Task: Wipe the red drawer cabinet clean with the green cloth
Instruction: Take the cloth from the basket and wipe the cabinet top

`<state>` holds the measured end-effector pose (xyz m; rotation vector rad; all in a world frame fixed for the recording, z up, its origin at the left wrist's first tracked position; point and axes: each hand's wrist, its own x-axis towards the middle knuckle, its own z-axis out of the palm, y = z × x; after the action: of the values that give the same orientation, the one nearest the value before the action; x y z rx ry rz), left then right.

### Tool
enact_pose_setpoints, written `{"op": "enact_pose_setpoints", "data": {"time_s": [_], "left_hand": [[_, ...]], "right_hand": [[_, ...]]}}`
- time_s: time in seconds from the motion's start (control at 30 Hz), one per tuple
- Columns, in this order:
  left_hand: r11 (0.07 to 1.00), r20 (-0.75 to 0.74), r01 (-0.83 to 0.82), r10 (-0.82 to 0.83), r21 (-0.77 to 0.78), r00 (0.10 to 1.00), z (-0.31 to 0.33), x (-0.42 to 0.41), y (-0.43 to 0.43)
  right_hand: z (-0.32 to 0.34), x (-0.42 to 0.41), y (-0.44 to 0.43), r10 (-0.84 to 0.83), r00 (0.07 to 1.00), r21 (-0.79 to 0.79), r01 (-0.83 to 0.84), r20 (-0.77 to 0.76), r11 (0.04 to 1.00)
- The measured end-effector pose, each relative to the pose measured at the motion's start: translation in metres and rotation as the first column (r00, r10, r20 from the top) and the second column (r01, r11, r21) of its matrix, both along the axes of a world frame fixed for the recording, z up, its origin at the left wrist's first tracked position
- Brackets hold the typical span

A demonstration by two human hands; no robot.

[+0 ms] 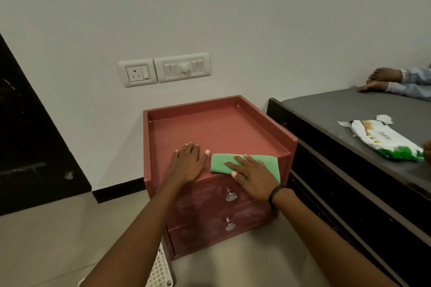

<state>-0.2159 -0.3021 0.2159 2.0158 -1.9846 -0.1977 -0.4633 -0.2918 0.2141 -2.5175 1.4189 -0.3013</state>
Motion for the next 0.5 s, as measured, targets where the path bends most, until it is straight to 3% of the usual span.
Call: {"op": "enact_pose_setpoints", "data": {"time_s": [0.33,0.5], "left_hand": [[0.997,-0.044,0.068,-0.069,-0.022,0.997,-0.005,0.008,0.008],[0.996,-0.016,0.072,-0.073,-0.061,0.997,-0.009,0.008,0.004]], "right_hand": [[-0.001,0.016,0.005,-0.11,0.994,-0.035,0.11,-0.006,0.993],[-0.008,0.023,0.012,-0.164,0.982,-0.115,0.174,0.093,0.978]]}}
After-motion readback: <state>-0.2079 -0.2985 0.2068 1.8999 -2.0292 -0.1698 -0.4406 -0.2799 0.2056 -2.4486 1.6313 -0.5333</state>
